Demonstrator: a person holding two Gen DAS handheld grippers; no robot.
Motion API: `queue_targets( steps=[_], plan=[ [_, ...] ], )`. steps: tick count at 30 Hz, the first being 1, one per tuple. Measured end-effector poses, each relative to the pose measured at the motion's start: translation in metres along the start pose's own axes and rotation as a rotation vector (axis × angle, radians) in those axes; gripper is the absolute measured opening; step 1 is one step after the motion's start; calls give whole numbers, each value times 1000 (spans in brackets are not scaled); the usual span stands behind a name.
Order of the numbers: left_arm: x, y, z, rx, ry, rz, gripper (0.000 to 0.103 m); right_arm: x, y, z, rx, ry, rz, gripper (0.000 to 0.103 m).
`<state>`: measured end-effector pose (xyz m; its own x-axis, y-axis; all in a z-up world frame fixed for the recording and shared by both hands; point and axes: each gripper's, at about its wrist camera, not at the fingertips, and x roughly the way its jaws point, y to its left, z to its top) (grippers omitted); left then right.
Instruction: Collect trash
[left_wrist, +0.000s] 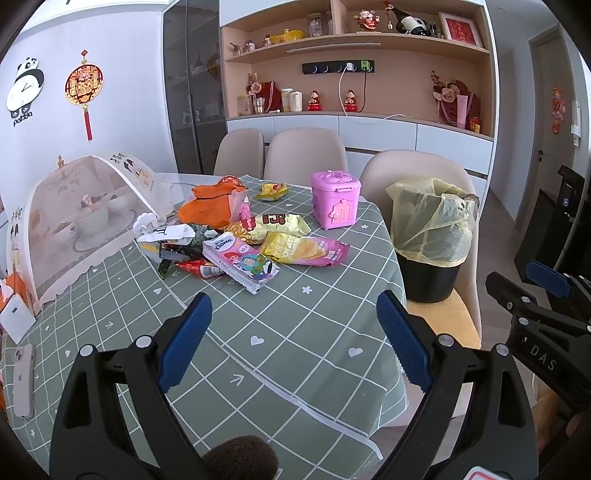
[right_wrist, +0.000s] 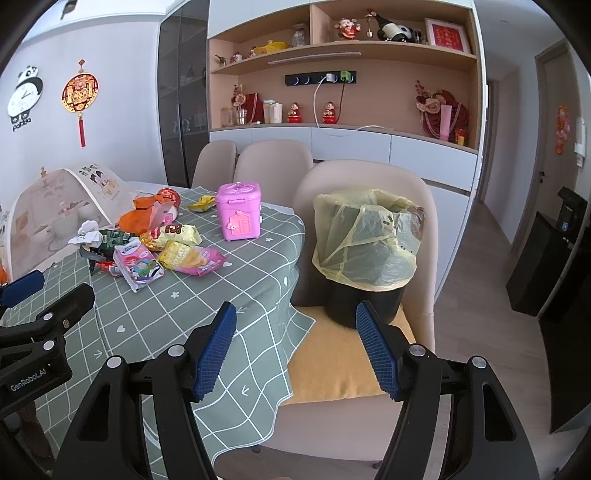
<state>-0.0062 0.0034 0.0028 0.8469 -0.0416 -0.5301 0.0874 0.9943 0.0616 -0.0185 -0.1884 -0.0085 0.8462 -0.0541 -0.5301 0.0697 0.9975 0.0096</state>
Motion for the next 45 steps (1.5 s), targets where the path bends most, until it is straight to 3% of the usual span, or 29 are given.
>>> queue_targets(
  steps=[45],
  plan=[
    [3,3,-3,-3,8,-18,86,3,0,-3,11,4,-13,64]
  ],
)
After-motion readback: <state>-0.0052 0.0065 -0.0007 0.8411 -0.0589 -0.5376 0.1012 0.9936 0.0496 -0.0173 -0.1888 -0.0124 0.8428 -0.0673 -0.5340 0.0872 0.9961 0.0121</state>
